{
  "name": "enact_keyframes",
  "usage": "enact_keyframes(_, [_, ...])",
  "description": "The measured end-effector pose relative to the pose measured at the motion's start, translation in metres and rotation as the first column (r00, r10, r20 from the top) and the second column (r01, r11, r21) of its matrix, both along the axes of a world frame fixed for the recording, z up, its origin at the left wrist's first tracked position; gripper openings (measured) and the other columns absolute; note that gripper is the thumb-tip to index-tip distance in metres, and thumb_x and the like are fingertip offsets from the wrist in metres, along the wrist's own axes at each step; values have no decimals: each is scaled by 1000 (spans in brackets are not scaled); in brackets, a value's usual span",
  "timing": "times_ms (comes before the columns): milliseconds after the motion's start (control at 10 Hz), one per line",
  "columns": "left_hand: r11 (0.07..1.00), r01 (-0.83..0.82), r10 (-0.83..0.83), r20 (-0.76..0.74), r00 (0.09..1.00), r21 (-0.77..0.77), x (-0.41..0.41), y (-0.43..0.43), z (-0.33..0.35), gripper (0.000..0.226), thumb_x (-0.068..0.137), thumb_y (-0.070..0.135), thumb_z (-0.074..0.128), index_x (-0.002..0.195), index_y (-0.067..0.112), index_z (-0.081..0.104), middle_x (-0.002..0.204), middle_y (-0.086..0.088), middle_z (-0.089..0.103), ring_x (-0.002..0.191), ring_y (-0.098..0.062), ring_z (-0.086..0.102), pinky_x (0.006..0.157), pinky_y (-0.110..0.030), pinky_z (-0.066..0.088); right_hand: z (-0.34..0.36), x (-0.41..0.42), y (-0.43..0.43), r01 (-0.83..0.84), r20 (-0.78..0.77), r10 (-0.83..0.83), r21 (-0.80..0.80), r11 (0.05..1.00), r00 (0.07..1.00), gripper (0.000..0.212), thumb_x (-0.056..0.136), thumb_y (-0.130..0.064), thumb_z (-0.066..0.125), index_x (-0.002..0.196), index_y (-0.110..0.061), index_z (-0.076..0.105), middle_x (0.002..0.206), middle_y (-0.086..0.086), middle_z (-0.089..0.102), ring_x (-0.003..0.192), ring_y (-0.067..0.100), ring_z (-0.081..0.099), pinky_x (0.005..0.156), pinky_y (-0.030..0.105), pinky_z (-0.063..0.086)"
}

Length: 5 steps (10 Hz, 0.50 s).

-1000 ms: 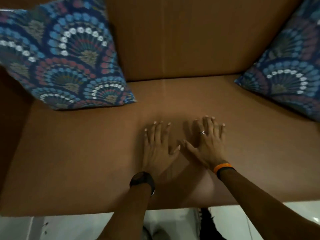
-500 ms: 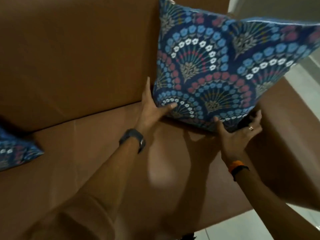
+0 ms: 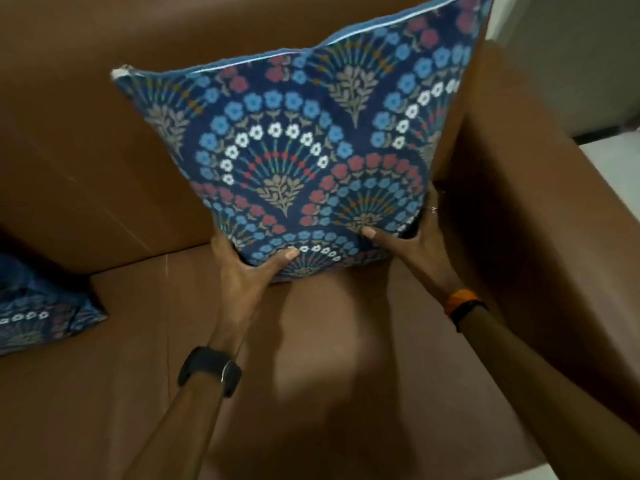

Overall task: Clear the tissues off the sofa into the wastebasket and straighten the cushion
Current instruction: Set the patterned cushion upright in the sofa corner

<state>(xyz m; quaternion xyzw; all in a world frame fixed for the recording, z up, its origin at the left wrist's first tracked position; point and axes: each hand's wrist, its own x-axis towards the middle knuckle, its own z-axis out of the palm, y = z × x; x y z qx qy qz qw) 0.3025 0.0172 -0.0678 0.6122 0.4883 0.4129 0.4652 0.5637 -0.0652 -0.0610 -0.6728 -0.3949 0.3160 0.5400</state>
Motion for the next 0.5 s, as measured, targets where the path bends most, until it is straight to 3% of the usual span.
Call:
enact_keyframes(100, [995, 89, -91, -35, 995, -52, -7, 15, -2, 101, 74, 16, 90, 151, 29, 25, 151, 2, 47, 139, -13, 50, 115, -43, 47, 5, -16, 19, -47, -18, 46, -35, 998, 999, 101, 73, -10, 90, 151, -12, 25, 146, 5, 52, 127, 9, 57, 93, 2, 49])
enact_keyframes(200, [989, 124, -127, -31, 991, -83, -12, 23, -6, 103, 75, 26, 90, 152, 35, 23, 157, -3, 39, 144, -20, 43, 117, -51, 42, 3, -22, 16, -37, -60, 36, -21, 999, 998, 88, 81, -11, 85, 149, -17, 30, 143, 3, 55, 126, 8, 59, 95, 8, 53])
enact_keyframes(300, [984, 131, -137, -43, 990, -119, -17, 17, -3, 99, 77, 32, 87, 149, 45, 21, 158, 2, 36, 144, -16, 42, 117, -50, 42, 2, -28, 7, -41, -67, 39, -28, 999, 997, 79, 86, -13, 80, 149, -21, 32, 144, 0, 54, 130, 12, 57, 105, 31, 53])
enact_keyframes(400, [971, 149, -160, -45, 986, -188, -18, 15, 1, 106, 83, 20, 81, 158, 30, 7, 163, -1, 29, 147, -19, 37, 119, -53, 39, 4, -37, 6, -30, -50, 26, -76, 997, 998, 77, 88, -14, 78, 150, -21, 32, 145, 3, 53, 131, 17, 56, 107, 43, 52])
enact_keyframes(500, [982, 97, -115, -111, 987, -160, -21, 1, 17, 112, 84, 36, 78, 159, 29, -5, 168, 0, 15, 154, -20, 23, 124, -53, 31, 22, -56, -9, 87, 35, -84, -87, 992, 996, 91, 84, -27, 81, 154, -28, 22, 148, -13, 49, 130, 7, 55, 106, 33, 52])
